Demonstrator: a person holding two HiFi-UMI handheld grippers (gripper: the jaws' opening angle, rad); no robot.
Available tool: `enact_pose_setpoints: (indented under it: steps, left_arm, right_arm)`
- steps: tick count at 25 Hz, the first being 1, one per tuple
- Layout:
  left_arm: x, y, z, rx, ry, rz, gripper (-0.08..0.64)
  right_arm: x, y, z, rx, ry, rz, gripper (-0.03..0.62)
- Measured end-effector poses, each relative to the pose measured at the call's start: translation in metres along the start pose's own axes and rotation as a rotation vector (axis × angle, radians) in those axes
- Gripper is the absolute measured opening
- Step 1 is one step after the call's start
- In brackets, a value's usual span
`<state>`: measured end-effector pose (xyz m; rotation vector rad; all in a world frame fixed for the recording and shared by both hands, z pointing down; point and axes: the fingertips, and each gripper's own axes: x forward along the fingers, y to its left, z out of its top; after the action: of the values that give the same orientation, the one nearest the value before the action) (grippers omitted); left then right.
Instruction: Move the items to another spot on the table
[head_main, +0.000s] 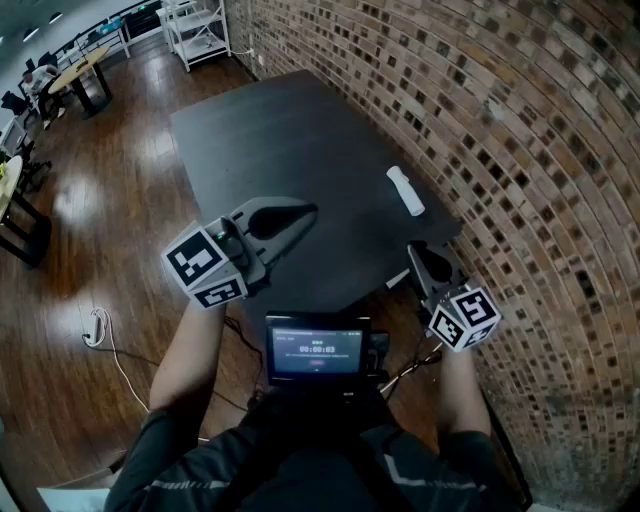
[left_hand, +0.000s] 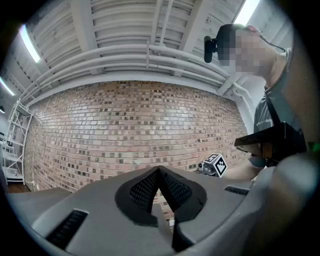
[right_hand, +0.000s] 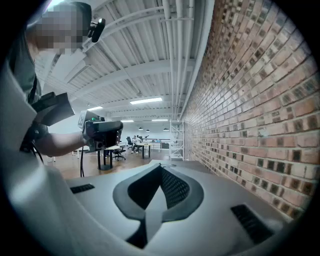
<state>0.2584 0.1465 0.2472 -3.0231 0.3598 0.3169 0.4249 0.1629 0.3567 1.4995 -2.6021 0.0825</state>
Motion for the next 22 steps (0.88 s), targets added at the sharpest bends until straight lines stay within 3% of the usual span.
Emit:
enact_pose_setpoints:
  steps: [11,17,22]
  left_arm:
    - [0.005,0.01,-0.011,-0.019,0.018,-0.037,-0.008]
    - [0.035,0.018,-0.02,0.01,0.056,-0.014,-0.008]
    - [0.066,0.033,-0.027,-0.005,0.064,0.042,-0.007]
  right_arm:
    - [0.018,-0.015,0.007,-0.01,-0.003,-0.037,0.005]
    - [0.028,-0.067,0.008,0.023,-0.036,-0.044,0.005]
    - [0.043,-0.113,0.001,0.033,-0.021,0.006,0.005]
